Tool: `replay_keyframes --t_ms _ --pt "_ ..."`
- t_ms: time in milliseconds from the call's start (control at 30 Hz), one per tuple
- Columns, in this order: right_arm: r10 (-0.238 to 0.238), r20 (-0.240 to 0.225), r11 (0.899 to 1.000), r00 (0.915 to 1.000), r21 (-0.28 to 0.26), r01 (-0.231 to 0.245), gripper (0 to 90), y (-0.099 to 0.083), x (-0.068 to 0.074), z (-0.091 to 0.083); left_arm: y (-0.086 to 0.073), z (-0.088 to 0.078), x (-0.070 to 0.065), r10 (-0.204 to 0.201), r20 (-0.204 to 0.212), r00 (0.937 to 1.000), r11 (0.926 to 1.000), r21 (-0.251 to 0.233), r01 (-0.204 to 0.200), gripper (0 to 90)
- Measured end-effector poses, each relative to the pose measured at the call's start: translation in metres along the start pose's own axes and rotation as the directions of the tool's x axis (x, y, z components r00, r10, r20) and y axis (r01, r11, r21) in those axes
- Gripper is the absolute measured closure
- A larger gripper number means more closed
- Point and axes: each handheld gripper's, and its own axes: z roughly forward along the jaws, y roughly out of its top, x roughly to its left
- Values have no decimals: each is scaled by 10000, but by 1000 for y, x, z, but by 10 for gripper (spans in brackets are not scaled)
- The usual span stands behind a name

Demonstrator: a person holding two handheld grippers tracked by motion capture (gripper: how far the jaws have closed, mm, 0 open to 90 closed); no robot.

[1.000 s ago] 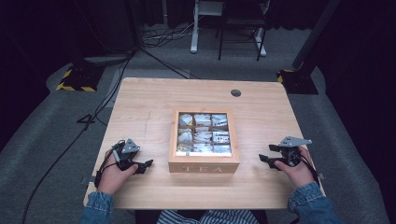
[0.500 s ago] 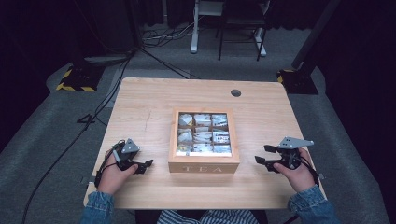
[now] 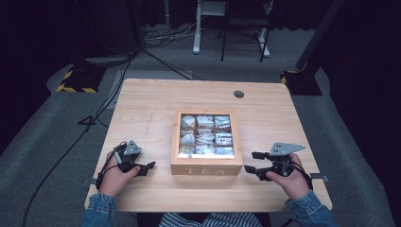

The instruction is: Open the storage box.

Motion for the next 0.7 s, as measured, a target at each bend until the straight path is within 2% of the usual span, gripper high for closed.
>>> replay_keyframes --t_ms 200,300,367,467,700 --pt "-188 -177 9998 9997 91 189 376 0 7 15 0 0 0 -7 3 10000 10000 11 7 194" --pt "-115 18 9999 9999 50 115 409 0 10 22 0 0 0 -8 4 10000 10000 12 8 194" --pt "-253 22 9996 9997 135 253 424 -1 10 26 0 0 0 -9 3 10000 10000 11 9 194" --pt "-431 80 9988 9990 222 429 438 -1 12 29 0 0 0 -6 3 10000 10000 12 6 194" --pt "-495 209 9987 9986 140 492 435 -1 13 29 0 0 0 -8 3 10000 10000 14 8 194"
